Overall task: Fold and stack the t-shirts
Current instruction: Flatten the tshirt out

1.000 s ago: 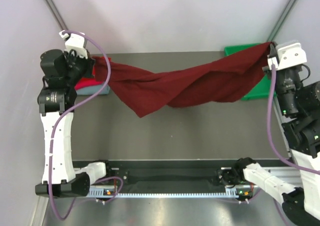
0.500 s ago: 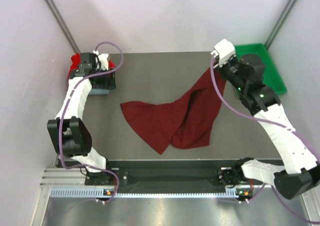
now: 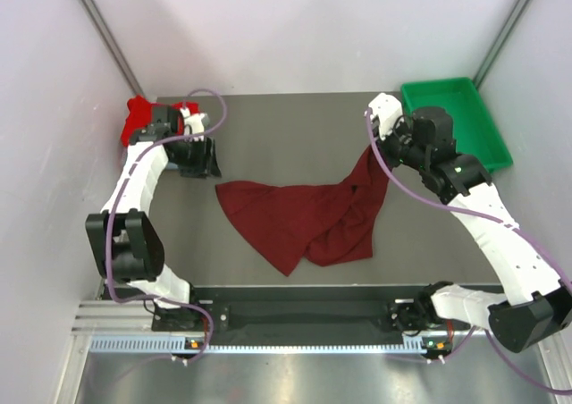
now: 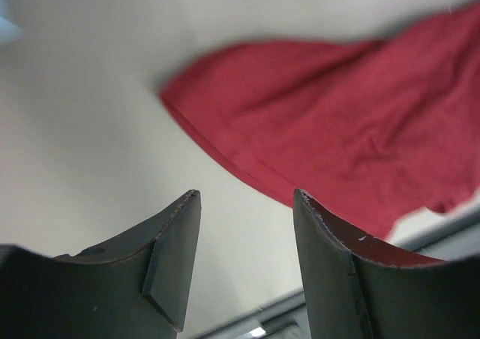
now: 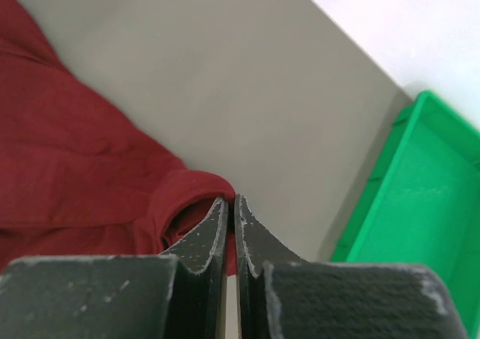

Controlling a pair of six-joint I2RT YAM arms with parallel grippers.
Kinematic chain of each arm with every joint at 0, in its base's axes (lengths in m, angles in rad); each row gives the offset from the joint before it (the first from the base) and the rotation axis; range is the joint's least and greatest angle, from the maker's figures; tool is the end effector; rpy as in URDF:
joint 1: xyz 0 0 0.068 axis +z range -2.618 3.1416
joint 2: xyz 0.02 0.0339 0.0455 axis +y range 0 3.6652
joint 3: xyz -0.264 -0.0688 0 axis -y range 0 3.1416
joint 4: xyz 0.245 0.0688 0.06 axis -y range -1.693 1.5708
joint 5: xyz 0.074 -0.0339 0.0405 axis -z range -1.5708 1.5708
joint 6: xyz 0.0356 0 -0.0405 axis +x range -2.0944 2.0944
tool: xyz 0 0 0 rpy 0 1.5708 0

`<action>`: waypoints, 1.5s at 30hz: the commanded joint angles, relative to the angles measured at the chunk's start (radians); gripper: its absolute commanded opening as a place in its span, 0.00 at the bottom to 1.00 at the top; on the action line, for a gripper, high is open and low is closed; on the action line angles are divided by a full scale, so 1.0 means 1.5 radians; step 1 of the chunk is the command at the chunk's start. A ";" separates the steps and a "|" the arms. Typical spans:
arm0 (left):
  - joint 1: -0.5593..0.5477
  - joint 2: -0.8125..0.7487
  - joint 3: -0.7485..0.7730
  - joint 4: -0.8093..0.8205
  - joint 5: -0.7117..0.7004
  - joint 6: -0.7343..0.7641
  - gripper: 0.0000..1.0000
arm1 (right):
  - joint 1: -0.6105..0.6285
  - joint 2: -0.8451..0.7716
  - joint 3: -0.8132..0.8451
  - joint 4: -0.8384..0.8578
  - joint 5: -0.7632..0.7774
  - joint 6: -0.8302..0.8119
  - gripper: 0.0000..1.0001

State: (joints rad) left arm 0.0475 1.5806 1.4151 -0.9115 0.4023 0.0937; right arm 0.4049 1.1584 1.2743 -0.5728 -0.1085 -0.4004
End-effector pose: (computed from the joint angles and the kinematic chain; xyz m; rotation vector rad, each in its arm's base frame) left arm 0.3250 0.0015 0.3023 0.1924 2.5797 -0.4796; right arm 0.2271 0.1015 0.3950 -0.8567 1.8367 0.1128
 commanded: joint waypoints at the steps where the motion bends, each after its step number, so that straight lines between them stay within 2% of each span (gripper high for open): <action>1: -0.004 0.004 -0.072 -0.052 0.068 -0.032 0.58 | 0.006 -0.014 0.011 -0.014 -0.021 0.033 0.00; 4: -0.004 0.021 -0.121 -0.042 0.072 -0.035 0.56 | 0.005 -0.015 0.004 -0.007 -0.013 0.031 0.00; 7: -0.004 0.065 -0.133 -0.028 0.073 -0.042 0.49 | 0.005 -0.006 0.015 -0.003 -0.004 0.020 0.00; 19: -0.004 0.198 -0.076 0.009 0.079 -0.057 0.45 | 0.006 -0.007 0.013 0.004 0.004 0.012 0.00; 35: -0.025 0.276 -0.039 0.032 0.080 -0.061 0.40 | -0.001 -0.008 0.001 0.017 0.011 0.014 0.00; 42: -0.054 0.283 -0.025 0.026 0.079 -0.061 0.35 | -0.001 -0.004 0.002 0.023 0.013 0.012 0.00; 45: -0.056 0.277 -0.027 0.021 0.076 -0.061 0.27 | -0.001 -0.005 -0.002 0.025 0.014 0.012 0.00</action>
State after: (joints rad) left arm -0.0322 2.0045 1.3560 -0.8902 0.5049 -0.0029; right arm 0.4049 1.1603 1.2736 -0.5884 -0.0948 -0.3813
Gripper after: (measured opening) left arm 0.291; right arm 0.014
